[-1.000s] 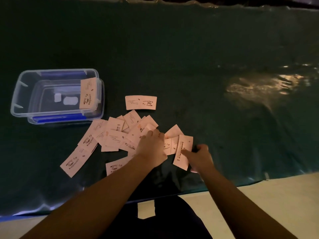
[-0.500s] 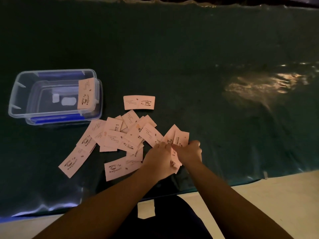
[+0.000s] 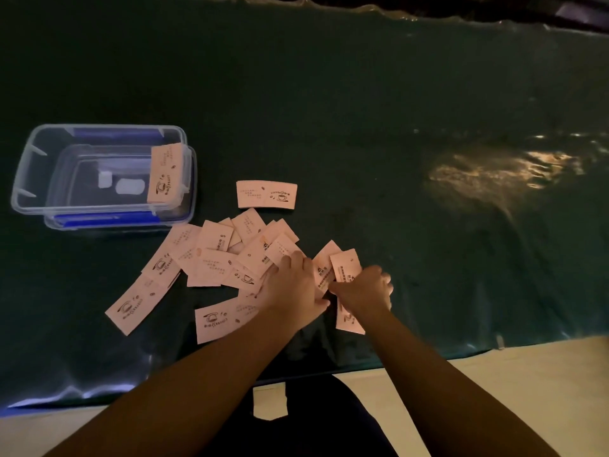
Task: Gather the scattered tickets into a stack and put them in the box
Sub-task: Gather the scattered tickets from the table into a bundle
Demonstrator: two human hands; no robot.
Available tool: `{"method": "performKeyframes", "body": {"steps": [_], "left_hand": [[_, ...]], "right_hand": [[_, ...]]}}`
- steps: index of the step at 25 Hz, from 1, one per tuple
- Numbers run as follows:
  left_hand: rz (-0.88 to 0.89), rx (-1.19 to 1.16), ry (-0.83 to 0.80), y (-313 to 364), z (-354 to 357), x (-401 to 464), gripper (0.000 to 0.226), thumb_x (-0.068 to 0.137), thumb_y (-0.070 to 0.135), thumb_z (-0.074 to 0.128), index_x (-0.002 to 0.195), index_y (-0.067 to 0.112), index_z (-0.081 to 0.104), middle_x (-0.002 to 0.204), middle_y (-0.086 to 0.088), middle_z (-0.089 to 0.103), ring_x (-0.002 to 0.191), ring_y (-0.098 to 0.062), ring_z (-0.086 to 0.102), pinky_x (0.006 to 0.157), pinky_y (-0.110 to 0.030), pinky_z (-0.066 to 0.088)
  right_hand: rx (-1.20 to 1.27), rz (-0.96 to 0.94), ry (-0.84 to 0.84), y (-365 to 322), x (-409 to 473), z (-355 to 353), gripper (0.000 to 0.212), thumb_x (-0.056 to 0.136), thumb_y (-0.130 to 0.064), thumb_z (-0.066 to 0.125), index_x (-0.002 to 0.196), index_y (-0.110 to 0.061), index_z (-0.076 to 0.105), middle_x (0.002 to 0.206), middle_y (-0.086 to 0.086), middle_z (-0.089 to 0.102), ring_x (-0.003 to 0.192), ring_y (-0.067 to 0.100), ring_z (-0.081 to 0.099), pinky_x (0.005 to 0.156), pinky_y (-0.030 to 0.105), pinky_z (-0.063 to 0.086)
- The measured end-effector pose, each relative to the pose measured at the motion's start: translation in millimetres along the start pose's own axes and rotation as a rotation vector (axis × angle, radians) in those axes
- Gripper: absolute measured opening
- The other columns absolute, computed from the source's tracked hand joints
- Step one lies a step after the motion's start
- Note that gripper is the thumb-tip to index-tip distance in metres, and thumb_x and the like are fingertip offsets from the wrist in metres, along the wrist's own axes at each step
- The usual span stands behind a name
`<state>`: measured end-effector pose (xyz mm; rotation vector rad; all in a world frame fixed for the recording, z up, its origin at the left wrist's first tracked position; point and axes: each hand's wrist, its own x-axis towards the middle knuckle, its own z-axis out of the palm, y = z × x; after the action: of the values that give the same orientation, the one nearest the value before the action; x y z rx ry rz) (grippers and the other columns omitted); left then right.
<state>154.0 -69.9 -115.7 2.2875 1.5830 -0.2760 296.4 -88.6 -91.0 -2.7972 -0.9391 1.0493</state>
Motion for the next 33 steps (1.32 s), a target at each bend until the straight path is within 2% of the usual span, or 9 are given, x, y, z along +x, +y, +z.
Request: {"method": "performKeyframes", "body": {"steps": [4, 8, 12, 18, 23, 25, 28, 31, 33], "left_hand": [[0.021, -0.04, -0.008, -1.7, -3.8, 6.4, 0.08, 0.079, 0.059, 0.073, 0.14, 0.015, 0.044, 0.138, -0.009, 0.052, 0.122, -0.027, 0.051, 0.097, -0.043, 0.046], [0.138, -0.088, 0.005, -24.3, -16.8, 5.9, 0.072, 0.084, 0.034, 0.076, 0.145, 0.018, 0.043, 0.146, -0.006, 0.049, 0.134, -0.028, 0.043, 0.112, -0.048, 0.037], [0.035, -0.13, 0.071, -46.0, -27.1, -3.1, 0.067, 0.086, 0.037, 0.074, 0.145, 0.022, 0.045, 0.149, -0.004, 0.046, 0.137, -0.026, 0.039, 0.114, -0.047, 0.035], [-0.107, -0.1, 0.061, -61.6, -29.9, -8.7, 0.07, 0.088, 0.055, 0.068, 0.146, 0.023, 0.046, 0.152, -0.004, 0.043, 0.139, -0.029, 0.038, 0.117, -0.052, 0.032], [-0.254, -0.123, 0.074, -69.8, -36.0, -7.6, 0.082, 0.085, 0.057, 0.068, 0.152, 0.022, 0.033, 0.153, -0.007, 0.04, 0.139, -0.032, 0.037, 0.115, -0.056, 0.032], [-0.282, -0.145, 0.051, -75.7, -38.4, -6.1, 0.082, 0.086, 0.054, 0.068, 0.152, 0.022, 0.032, 0.153, -0.007, 0.04, 0.139, -0.032, 0.037, 0.115, -0.056, 0.032], [-0.31, -0.156, 0.035, -82.6, -40.7, -6.3, 0.081, 0.086, 0.056, 0.067, 0.151, 0.021, 0.035, 0.152, -0.007, 0.041, 0.138, -0.031, 0.039, 0.115, -0.053, 0.033], [-0.329, -0.158, 0.016, -86.3, -42.5, -6.2, 0.08, 0.085, 0.061, 0.068, 0.149, 0.021, 0.041, 0.15, -0.007, 0.044, 0.136, -0.03, 0.04, 0.114, -0.051, 0.034], [-0.329, -0.171, 0.001, -88.9, -43.9, -5.9, 0.079, 0.084, 0.062, 0.069, 0.147, 0.021, 0.044, 0.148, -0.007, 0.046, 0.134, -0.029, 0.042, 0.113, -0.05, 0.035]], "right_hand": [[-0.189, -0.298, 0.008, 8.1, 11.9, -21.6, 0.083, 0.07, -0.031, 0.089, 0.141, -0.023, 0.048, 0.138, 0.007, 0.045, 0.131, 0.03, 0.042, 0.106, 0.051, 0.044], [-0.509, -0.71, -0.105, -8.6, 22.7, -33.5, 0.08, 0.075, -0.02, 0.084, 0.145, -0.034, 0.047, 0.151, 0.003, 0.041, 0.143, 0.029, 0.035, 0.111, 0.057, 0.038], [-0.704, -0.853, -0.199, -26.3, 23.6, -29.4, 0.08, 0.085, -0.023, 0.081, 0.155, -0.032, 0.044, 0.153, 0.002, 0.048, 0.144, 0.028, 0.042, 0.112, 0.057, 0.042], [-0.616, -0.711, -0.191, -27.2, 19.7, -23.5, 0.075, 0.087, -0.042, 0.082, 0.153, -0.026, 0.048, 0.147, 0.004, 0.053, 0.136, 0.026, 0.05, 0.114, 0.056, 0.043], [-0.161, -0.538, -0.259, -31.5, 25.0, -23.9, 0.039, 0.099, -0.038, 0.073, 0.128, -0.015, 0.061, 0.131, 0.008, 0.062, 0.091, 0.014, 0.061, 0.075, 0.031, 0.051], [0.129, -0.352, -0.308, -43.8, 24.5, -20.4, 0.031, 0.102, -0.033, 0.07, 0.126, -0.017, 0.062, 0.133, 0.009, 0.069, 0.092, 0.014, 0.064, 0.072, 0.031, 0.049], [0.347, -0.1, -0.281, -69.6, 21.3, -8.2, 0.044, 0.102, -0.032, 0.069, 0.142, -0.019, 0.058, 0.14, 0.007, 0.067, 0.114, 0.027, 0.067, 0.077, 0.039, 0.05], [0.304, -0.058, -0.191, -88.7, 17.9, 5.4, 0.062, 0.095, -0.038, 0.077, 0.146, -0.016, 0.05, 0.133, 0.007, 0.064, 0.102, 0.025, 0.065, 0.063, 0.034, 0.051], [0.207, -0.064, -0.135, -96.3, 15.9, 13.6, 0.088, 0.082, -0.045, 0.088, 0.15, -0.014, 0.041, 0.142, 0.013, 0.058, 0.118, 0.031, 0.064, 0.079, 0.045, 0.061]]}}
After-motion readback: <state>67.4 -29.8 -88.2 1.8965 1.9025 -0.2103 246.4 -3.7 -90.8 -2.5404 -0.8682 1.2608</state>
